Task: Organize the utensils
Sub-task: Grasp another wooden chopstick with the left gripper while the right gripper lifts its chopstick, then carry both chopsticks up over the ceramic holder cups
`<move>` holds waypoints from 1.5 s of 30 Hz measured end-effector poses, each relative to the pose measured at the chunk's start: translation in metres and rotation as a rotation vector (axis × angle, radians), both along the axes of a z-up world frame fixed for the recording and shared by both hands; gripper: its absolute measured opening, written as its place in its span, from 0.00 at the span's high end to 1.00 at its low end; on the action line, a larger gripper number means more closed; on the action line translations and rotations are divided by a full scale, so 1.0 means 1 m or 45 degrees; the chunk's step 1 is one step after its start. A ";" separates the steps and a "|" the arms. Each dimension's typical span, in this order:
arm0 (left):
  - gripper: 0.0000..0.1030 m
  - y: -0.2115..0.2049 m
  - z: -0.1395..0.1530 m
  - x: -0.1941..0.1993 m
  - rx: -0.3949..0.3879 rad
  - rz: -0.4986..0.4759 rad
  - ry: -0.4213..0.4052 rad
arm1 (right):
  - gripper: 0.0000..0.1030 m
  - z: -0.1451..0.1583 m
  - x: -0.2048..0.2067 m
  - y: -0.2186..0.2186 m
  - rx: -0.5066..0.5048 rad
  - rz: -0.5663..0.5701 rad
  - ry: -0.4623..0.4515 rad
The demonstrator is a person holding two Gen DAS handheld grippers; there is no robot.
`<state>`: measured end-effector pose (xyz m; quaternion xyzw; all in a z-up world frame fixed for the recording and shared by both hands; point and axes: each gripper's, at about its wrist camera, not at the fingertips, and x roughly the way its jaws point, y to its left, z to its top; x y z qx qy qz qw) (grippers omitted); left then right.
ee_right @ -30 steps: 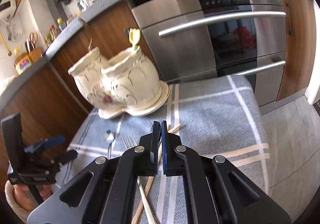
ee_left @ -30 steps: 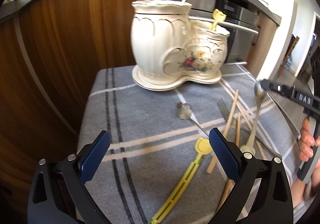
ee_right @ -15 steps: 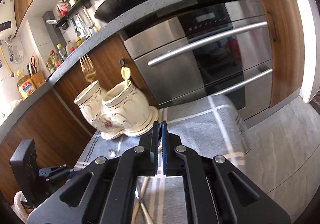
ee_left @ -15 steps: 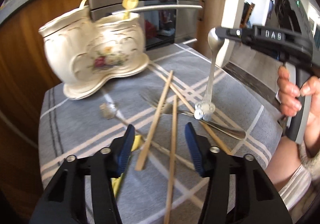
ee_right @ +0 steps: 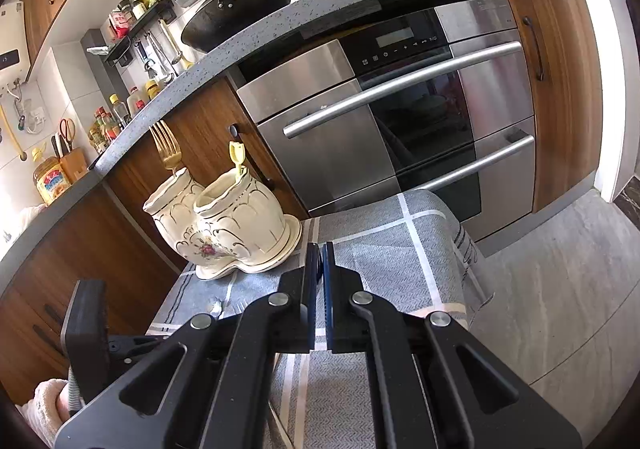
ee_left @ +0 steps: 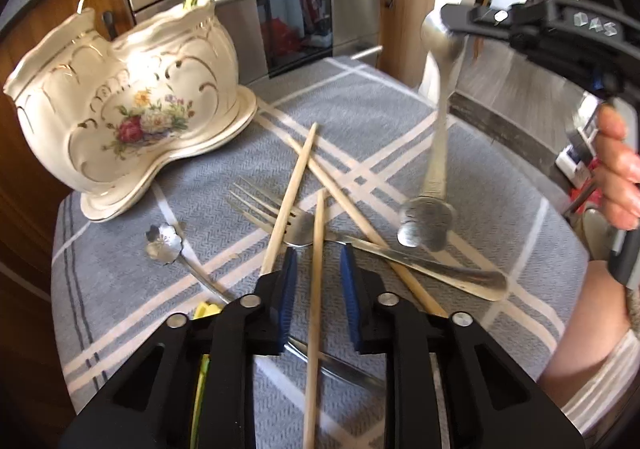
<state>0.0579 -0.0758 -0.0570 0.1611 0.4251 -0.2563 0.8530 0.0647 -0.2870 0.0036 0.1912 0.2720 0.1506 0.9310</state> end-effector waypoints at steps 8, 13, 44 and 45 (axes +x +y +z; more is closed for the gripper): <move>0.95 0.001 -0.002 0.005 0.008 0.031 -0.035 | 0.97 0.000 0.001 0.000 -0.003 -0.009 -0.005; 0.95 0.019 0.026 -0.002 -0.138 0.079 -0.139 | 0.97 0.001 -0.002 -0.001 0.012 -0.023 -0.017; 0.95 0.106 0.226 0.113 -0.599 0.443 -0.774 | 0.97 0.113 0.103 0.066 -0.085 -0.160 -0.315; 0.95 0.103 0.225 0.119 -0.577 0.448 -0.794 | 0.97 0.111 0.105 0.068 -0.091 -0.157 -0.318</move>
